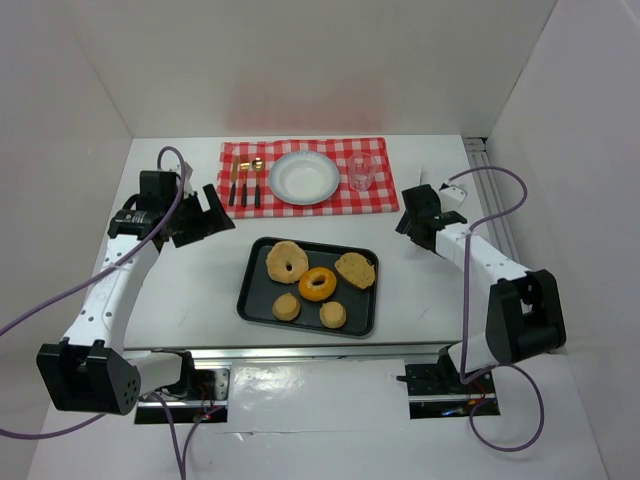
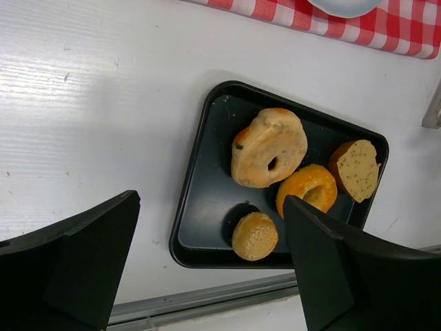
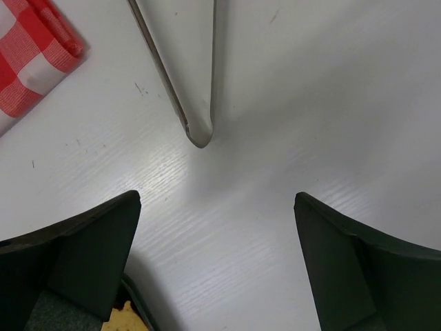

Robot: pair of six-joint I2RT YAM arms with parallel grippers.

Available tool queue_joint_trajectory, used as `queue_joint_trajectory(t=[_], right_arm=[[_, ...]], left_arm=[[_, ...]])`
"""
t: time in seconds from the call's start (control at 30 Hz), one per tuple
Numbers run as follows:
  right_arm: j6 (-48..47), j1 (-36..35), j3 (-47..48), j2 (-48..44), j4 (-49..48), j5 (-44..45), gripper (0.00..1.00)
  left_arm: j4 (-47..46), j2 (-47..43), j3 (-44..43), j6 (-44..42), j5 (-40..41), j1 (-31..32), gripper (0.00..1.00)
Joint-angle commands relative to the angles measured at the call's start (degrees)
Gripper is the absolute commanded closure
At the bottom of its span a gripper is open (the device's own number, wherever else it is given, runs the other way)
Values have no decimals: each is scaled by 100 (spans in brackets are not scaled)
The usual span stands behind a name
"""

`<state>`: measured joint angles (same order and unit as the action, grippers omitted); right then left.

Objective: Place the bread

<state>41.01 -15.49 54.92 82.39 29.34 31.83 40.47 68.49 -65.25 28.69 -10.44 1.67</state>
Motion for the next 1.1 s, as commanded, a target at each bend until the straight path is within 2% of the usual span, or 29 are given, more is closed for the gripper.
queue_joint_trajectory(t=[0.0,0.2,0.3,0.37,0.8,1.0,1.07], right_arm=[[-85,89,-138,-389,-543,-55,0],[-796,142,-366,-443,-1017,-397,0],[-1314,274,-578,-443,-1571,-1011,0],[-1542,344,-578,-251,-1677,-1346,0],[-1632,906,-104,1454,-2336,-1540,1],[-1764,1170,669,2377,-2600,-1390,3],[-1764,1259,940,2666,-2671,-1390,6]], left_arm=[[-188,15,-75,-12,-116,-27,1],[-188,15,-75,-12,-64,-27,1],[-241,68,-75,-12,-64,-27,1],[-241,68,-75,-12,-64,-27,1],[-188,182,-127,-12,50,-27,1],[-241,296,-233,40,51,-27,1],[-241,297,-233,40,51,-27,1]])
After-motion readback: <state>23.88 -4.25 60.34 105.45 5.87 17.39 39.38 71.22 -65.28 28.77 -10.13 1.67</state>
